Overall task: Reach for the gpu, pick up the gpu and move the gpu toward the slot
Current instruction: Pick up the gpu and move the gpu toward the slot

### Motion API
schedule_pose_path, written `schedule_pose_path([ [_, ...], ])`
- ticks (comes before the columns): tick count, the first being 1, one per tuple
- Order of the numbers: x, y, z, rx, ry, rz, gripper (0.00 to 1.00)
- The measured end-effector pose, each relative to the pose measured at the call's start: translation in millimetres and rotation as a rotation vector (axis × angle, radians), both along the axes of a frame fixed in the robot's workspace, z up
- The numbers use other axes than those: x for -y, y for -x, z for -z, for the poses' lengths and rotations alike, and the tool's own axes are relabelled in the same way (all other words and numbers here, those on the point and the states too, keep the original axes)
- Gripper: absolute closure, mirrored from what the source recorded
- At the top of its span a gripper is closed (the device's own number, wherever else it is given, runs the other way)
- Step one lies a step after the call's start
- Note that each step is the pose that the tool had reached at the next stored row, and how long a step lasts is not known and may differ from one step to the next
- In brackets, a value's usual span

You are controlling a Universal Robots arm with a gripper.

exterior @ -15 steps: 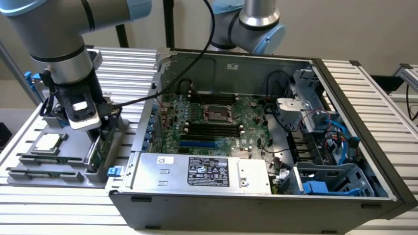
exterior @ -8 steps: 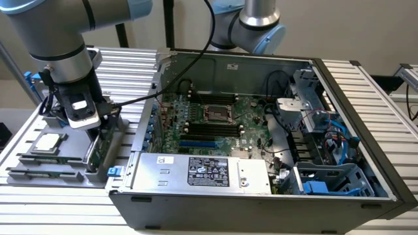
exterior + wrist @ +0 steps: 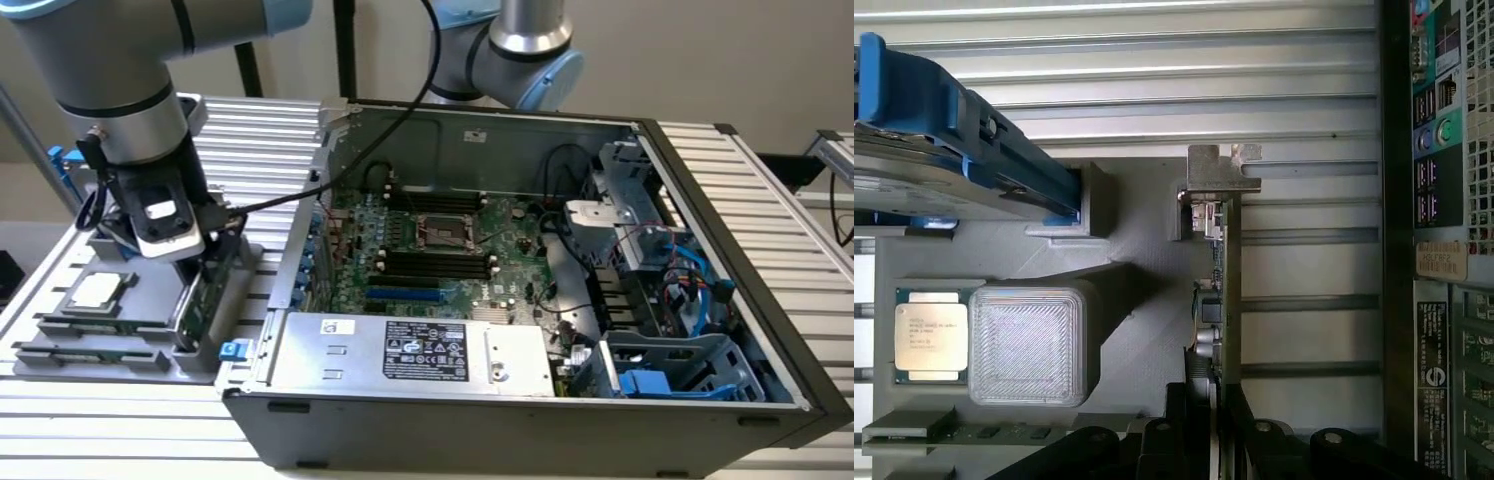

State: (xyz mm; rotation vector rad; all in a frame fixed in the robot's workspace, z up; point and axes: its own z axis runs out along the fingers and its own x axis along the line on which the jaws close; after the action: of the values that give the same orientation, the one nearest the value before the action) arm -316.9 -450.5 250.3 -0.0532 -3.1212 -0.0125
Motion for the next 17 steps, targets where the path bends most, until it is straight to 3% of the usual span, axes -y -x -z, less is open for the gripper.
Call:
schedule_pose_path([
  [8,0.0,-0.8,-15.1,-0.004,-0.0014,0.0,0.74],
  [17,0.1,-2.6,-50.9,-0.0089,-0.0053,0.0,0.74],
])
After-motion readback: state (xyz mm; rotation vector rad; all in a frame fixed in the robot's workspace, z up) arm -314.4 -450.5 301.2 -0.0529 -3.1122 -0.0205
